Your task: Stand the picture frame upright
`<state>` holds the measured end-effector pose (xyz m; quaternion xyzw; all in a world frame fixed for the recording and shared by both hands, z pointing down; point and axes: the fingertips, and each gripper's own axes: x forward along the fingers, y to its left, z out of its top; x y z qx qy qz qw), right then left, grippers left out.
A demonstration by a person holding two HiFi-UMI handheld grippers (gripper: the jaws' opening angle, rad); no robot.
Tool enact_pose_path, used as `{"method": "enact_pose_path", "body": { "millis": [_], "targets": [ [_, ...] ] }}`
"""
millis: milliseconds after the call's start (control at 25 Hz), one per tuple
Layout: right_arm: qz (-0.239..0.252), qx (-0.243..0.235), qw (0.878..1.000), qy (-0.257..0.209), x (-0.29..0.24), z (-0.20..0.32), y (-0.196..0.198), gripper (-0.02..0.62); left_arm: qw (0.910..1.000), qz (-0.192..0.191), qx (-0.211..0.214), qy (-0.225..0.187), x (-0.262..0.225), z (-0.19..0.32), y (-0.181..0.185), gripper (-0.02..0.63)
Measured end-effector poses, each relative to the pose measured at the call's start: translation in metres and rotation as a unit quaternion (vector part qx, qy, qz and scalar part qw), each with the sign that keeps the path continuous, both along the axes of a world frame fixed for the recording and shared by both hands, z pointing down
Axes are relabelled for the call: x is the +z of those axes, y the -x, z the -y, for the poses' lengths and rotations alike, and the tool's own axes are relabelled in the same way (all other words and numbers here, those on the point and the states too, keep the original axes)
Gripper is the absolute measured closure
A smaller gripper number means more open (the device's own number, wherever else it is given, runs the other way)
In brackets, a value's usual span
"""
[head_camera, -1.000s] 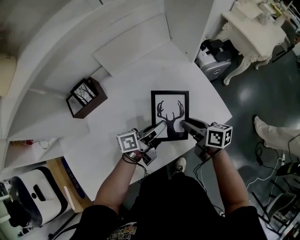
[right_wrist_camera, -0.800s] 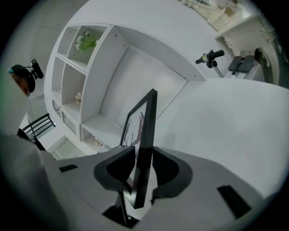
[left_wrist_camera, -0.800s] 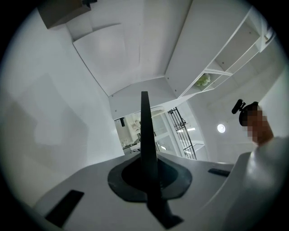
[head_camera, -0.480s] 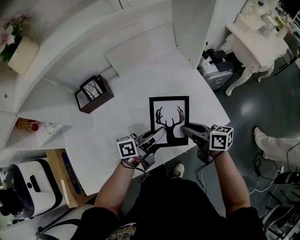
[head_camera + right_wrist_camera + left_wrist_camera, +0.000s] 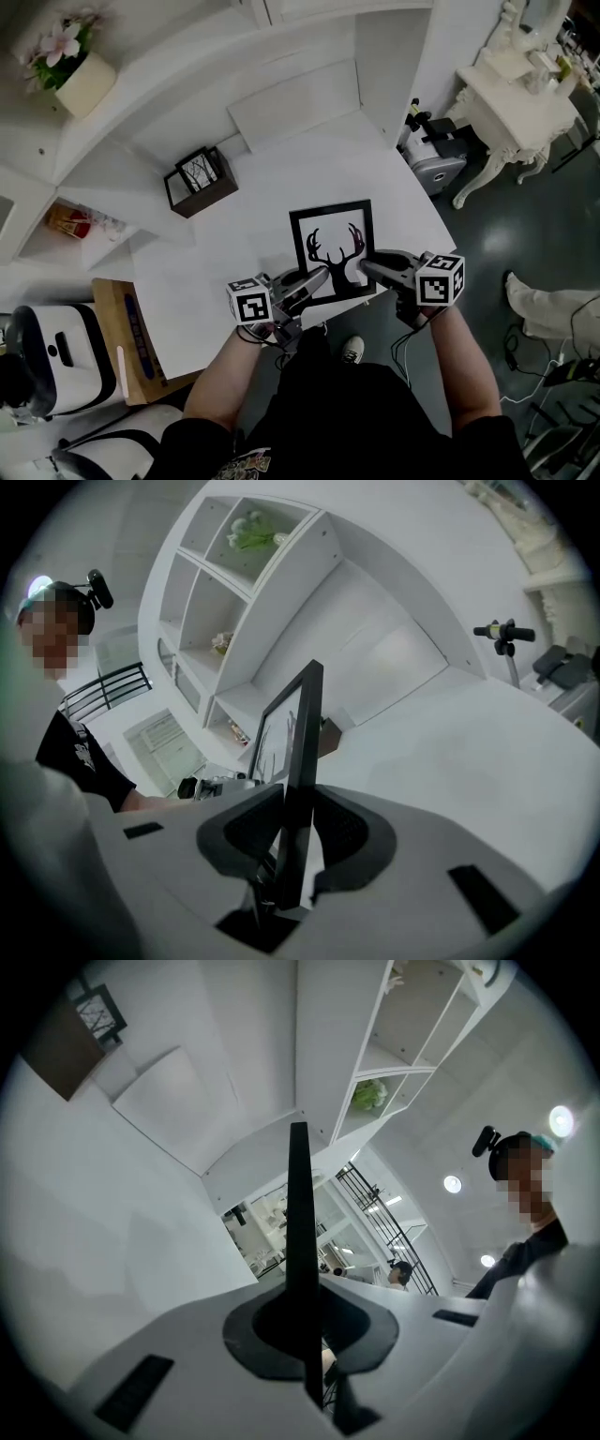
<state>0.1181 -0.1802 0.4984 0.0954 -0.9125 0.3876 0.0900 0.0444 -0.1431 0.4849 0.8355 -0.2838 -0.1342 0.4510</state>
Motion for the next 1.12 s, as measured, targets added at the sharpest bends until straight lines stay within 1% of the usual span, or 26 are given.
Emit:
{"method": "enact_pose_path", "body": {
  "millis": [200, 400, 640, 920, 1120],
  "targets": [
    [-0.006, -0.024, 0.999, -0.038, -0.01, -0.017, 0.004, 0.503, 0.9991, 0.038, -0.006, -0.015, -0.008, -0.02, 0.001, 0.588],
    [-0.004, -0.051, 0.997, -0.066, -0.02, -0.031, 0.012, 0.503, 0.9977, 0.055, -0.025, -0.03, -0.018, -0.036, 0.008, 0.584],
    [0.0, -0.09, 0.992, -0.092, -0.032, -0.052, 0.021, 0.508, 0.9935, 0.087, -0.053, -0.051, -0.032, -0.062, 0.014, 0.581],
    [0.019, -0.14, 0.984, -0.106, -0.045, -0.079, 0.037, 0.511, 0.9863, 0.116, -0.101, -0.059, -0.046, -0.094, 0.025, 0.577],
    [0.027, -0.169, 0.98, -0.104, -0.048, -0.098, 0.052, 0.512, 0.9819, 0.129, -0.129, -0.052, -0.049, -0.115, 0.038, 0.572]
  ]
}}
